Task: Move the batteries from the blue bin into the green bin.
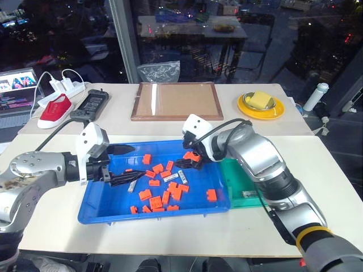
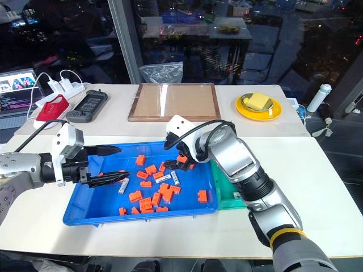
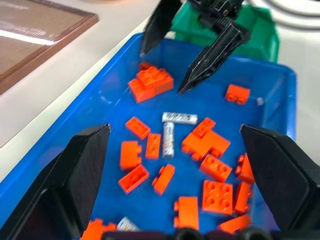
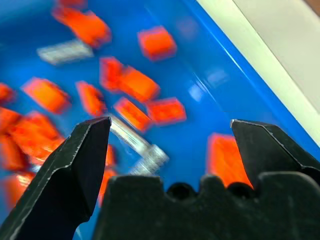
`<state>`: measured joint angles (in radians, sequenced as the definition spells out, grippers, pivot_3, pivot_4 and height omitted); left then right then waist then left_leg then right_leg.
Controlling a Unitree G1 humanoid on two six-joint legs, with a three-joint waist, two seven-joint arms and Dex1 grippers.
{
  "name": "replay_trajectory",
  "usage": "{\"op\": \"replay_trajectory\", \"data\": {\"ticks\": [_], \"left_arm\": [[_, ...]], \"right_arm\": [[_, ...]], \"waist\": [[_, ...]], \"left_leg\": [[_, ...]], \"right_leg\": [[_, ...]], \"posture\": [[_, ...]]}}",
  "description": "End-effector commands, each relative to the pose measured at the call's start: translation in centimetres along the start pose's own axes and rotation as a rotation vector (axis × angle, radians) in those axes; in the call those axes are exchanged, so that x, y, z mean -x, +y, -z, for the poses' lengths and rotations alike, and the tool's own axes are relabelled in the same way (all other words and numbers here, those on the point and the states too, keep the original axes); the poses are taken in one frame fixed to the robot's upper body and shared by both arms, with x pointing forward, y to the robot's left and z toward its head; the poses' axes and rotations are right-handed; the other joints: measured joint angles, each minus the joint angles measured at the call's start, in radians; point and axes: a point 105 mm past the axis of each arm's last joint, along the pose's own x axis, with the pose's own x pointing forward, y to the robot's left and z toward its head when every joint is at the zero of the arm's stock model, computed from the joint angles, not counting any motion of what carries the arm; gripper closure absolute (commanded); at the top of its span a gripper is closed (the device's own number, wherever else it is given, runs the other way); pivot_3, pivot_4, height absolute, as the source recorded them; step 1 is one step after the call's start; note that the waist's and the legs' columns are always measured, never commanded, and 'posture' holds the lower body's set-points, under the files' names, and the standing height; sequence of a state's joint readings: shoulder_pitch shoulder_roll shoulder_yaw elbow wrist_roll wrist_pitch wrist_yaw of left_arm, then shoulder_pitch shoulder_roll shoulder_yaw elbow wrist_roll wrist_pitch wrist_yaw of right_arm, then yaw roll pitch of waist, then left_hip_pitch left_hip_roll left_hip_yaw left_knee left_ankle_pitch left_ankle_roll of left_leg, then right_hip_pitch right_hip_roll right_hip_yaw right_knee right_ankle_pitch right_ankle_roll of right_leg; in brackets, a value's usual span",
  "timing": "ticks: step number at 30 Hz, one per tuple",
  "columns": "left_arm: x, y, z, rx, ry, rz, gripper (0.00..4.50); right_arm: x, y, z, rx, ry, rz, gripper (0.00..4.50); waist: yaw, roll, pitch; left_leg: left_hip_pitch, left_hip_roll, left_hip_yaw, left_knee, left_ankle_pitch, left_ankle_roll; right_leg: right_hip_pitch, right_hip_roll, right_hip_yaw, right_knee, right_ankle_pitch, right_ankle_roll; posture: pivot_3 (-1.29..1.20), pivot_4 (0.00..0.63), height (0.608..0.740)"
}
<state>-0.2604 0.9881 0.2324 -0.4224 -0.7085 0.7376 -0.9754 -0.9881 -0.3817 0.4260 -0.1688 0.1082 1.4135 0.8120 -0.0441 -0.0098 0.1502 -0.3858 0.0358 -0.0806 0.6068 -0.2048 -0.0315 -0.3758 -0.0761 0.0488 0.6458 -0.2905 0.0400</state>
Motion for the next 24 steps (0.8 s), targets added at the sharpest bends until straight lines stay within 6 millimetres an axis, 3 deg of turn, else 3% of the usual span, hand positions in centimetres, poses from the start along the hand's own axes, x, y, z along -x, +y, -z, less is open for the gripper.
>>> {"op": "replay_trajectory", "data": {"ticks": [1, 9, 17, 20, 24], "left_arm": [[0.2, 0.0, -0.7, -0.045, -0.016, 0.000, 0.00], [-0.2, 0.8, -1.0, -0.077, -0.044, -0.047, 0.00], [-0.2, 1.0, -1.4, -0.096, -0.063, -0.056, 0.00], [-0.3, 0.9, -1.5, -0.096, -0.064, -0.051, 0.00], [-0.3, 0.7, -1.4, -0.096, -0.058, -0.047, 0.00]], "right_arm": [[0.1, 1.9, 0.6, -0.066, 0.090, -0.082, 0.04], [-2.4, 2.2, 2.2, -0.280, 0.126, -0.127, 0.04], [-3.7, 1.8, 2.8, -0.326, 0.159, -0.049, 0.04], [-4.2, 1.5, 3.2, -0.346, 0.166, -0.025, 0.68], [-4.7, 1.3, 3.6, -0.315, 0.180, 0.010, 2.07]], "waist": [[-0.003, 0.000, 0.000], [-0.003, 0.000, 0.000], [-0.004, 0.000, 0.000], [-0.006, 0.000, 0.000], [-0.005, 0.000, 0.000]], "left_leg": [[0.000, 0.000, 0.000, 0.000, 0.000, 0.000], [0.001, 0.000, 0.000, -0.001, 0.000, 0.000], [0.000, 0.000, 0.000, 0.000, 0.000, 0.000], [0.000, 0.000, 0.000, 0.000, 0.000, 0.000], [0.001, 0.000, 0.000, 0.000, 0.000, 0.000]], "right_leg": [[0.000, 0.000, 0.000, 0.000, 0.000, 0.000], [0.000, 0.001, 0.000, 0.001, 0.000, 0.000], [-0.001, 0.000, 0.000, 0.001, 0.000, 0.000], [-0.002, 0.000, 0.000, 0.001, 0.000, 0.000], [-0.001, 0.000, 0.000, 0.001, 0.000, 0.000]], "posture": [[0.00, 0.150, 0.740], [0.00, 0.150, 0.740], [0.00, 0.150, 0.740], [0.00, 0.150, 0.740], [0.00, 0.150, 0.740]]}}
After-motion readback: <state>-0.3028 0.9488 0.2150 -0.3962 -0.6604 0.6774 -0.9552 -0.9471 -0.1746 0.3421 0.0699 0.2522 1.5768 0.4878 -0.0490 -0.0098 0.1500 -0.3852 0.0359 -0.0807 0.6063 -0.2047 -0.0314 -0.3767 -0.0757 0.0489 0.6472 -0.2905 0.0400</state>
